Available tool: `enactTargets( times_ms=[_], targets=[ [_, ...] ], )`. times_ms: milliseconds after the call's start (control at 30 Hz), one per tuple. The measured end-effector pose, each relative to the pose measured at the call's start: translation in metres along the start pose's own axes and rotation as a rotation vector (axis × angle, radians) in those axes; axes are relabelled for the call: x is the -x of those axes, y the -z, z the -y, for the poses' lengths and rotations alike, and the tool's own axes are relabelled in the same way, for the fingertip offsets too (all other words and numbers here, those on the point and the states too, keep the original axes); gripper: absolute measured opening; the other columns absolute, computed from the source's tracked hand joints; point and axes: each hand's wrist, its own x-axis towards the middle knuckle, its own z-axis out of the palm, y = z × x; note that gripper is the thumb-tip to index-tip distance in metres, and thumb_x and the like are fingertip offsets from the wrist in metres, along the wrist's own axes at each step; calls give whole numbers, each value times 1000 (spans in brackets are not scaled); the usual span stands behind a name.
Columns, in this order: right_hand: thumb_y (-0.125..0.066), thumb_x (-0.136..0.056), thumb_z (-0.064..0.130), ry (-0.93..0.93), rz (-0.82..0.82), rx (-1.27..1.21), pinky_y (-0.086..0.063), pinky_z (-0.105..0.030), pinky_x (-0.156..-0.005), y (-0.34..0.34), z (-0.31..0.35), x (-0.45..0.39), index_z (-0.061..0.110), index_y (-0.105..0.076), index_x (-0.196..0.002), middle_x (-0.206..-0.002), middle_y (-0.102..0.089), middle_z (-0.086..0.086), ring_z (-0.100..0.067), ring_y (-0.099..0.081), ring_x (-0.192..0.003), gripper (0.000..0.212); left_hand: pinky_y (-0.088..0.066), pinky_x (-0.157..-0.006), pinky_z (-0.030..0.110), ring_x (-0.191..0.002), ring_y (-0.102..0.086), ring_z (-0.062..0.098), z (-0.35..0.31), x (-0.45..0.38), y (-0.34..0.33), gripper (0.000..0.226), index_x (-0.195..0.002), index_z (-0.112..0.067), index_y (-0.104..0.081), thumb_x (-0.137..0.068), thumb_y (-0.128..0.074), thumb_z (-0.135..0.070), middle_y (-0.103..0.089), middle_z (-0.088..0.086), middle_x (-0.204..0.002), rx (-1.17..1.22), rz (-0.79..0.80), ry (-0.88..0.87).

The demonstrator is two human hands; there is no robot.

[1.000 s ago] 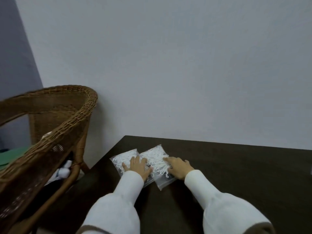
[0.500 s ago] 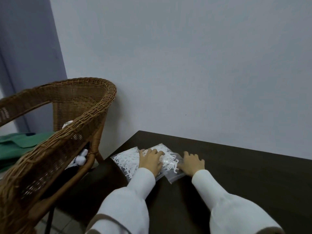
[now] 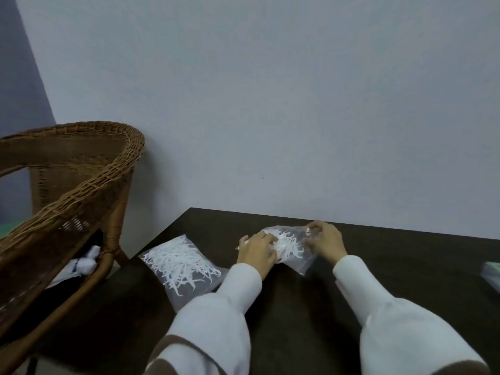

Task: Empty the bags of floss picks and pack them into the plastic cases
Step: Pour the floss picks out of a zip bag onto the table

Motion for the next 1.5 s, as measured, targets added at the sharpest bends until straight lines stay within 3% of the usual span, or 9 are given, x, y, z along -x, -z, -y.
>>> enactTargets(
  times_ms=[133, 233, 333, 467, 633, 800, 967, 1233, 1500],
  targets=[
    [-71, -75, -1, -149, -97, -417, -44, -37, -95, 36, -16, 2, 8, -41, -131, -127, -48, -10, -29, -48, -119, 64, -37, -107, 32, -124, -48, 20, -35, -5, -20, 39, -135, -18, -47, -96, -48, -17, -51, 3, -135, 252, 24, -18],
    [-72, -75, 3, -225, -77, -598, -46, -42, -99, 50, -34, 4, 2, -52, -124, -123, -58, -12, -27, -57, -110, 54, -35, -108, 34, -128, -44, 22, -60, -9, -40, 40, -136, -14, -44, -97, -46, -22, -46, 6, -140, 500, 97, 12],
    [-65, -81, 3, -258, -66, -592, -47, -43, -98, 60, -49, 14, 2, -59, -115, -115, -62, -16, -28, -60, -105, 35, -30, -110, 36, -132, -37, 24, -82, -12, -61, 46, -138, -14, -37, -96, -50, -26, -40, 7, -144, 524, 169, 28],
    [-49, -93, 3, -228, -22, -615, -53, -33, -72, 68, -63, 24, 6, -58, -113, -108, -63, -13, -23, -63, -92, 23, -25, -111, 39, -130, -35, 26, -95, -17, -80, 43, -133, -15, -40, -92, -53, -19, -43, 5, -138, 439, 164, 13],
    [-41, -98, 13, -172, 4, -644, -50, -25, -63, 68, -73, 33, 13, -61, -111, -101, -66, -9, -17, -63, -82, 25, -15, -114, 40, -131, -33, 17, -105, -17, -84, 36, -124, -25, -51, -88, -57, -21, -46, -2, -132, 213, -59, -65],
    [-45, -96, 10, -96, -5, -667, -50, -25, -72, 64, -87, 38, 14, -62, -112, -98, -69, -7, -15, -64, -82, 24, -44, -95, 36, -92, -54, 9, -112, -11, -87, 17, -106, -23, -62, -92, -54, -19, -57, -8, -100, 588, -102, -81],
    [-54, -91, 8, -68, -47, -747, -51, -24, -73, 61, -93, 35, 8, -60, -110, -94, -68, -10, -19, -62, -81, 20, -49, -77, 26, -77, -56, 8, -113, -11, -94, 11, -95, -23, -62, -89, -60, -31, -61, -7, -88, 787, -100, -107],
    [-50, -93, 15, 12, 4, -613, -49, -25, -71, 56, -99, 33, 2, -60, -89, -78, -61, -11, -17, -58, -72, 16, -53, -75, 22, -82, -62, 14, -114, -12, -98, 11, -93, -16, -59, -90, -60, -26, -65, 1, -86, 1053, 24, -36],
    [-42, -98, 16, 60, 25, -482, -48, -23, -66, 54, -103, 33, 3, -55, -89, -78, -56, -13, -17, -54, -69, 20, -50, -72, 20, -73, -64, 13, -112, -13, -101, 26, -89, -7, -58, -93, -55, -32, -65, 5, -78, 1018, 108, -65]
  ],
)
